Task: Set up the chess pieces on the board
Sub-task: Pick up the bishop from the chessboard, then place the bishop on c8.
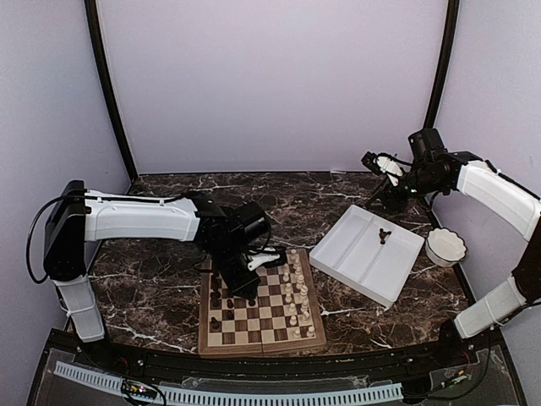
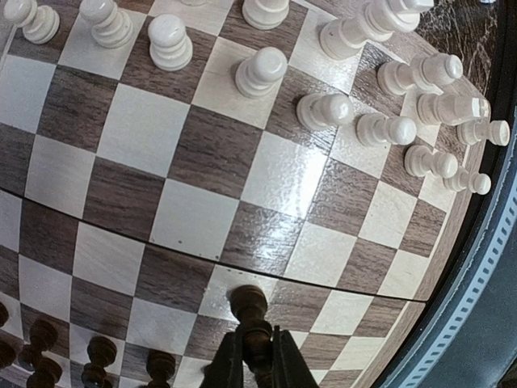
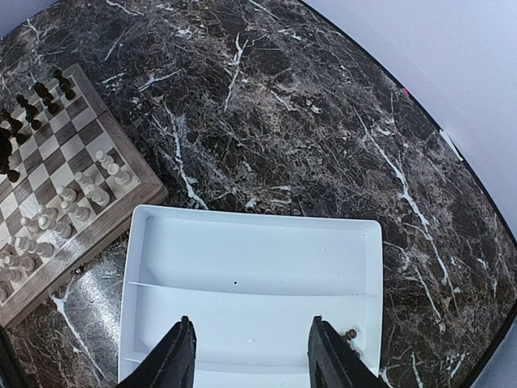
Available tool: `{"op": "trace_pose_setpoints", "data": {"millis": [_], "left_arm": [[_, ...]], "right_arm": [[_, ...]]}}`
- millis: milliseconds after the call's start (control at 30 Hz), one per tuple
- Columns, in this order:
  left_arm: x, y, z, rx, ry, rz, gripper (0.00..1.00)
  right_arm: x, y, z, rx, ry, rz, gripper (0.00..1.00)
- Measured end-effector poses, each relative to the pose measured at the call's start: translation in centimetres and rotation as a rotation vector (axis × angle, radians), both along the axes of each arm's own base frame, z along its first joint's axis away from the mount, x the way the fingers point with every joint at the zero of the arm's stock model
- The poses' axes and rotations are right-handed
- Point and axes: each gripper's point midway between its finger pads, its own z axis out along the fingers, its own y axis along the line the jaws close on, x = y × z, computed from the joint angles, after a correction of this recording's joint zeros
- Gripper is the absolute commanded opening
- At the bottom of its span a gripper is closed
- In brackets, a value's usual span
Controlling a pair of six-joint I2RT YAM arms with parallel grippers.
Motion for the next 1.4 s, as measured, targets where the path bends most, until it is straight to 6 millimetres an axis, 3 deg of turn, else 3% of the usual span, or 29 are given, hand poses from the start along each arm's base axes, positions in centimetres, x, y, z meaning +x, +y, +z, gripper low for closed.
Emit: {"op": "trace_pose_setpoints", "data": {"millis": [267,467,600,867,1400], "left_arm": [[-0.2,0.7,0.9,0.016,-0.002,0.014,0.06],[-1.0,2.4,6.3,-0.075,-0.064,0.074,0.05],[-2.2,4.5,8.3,-0.109,-0.076,0.119,0.05],[-4.2,7.8,4.9,-0.008,-0.011,0.185,0.04],[-3.2,8.3,3.6,0.035,-0.047,0.245,0.04]], "right_arm": [[0.0,0.0,0.0,-0.001,0.000,0.001,0.49],[0.0,0.0,-0.3,-0.004,0.008,0.003,0.49],[0.1,0.0,-0.8,-0.007,0.022,0.003,0.49],[0.2,0.1,-1.0,-0.008,0.028,0.004,0.49],[0.2,0.1,-1.0,-0.008,0.028,0.004,0.49]]}}
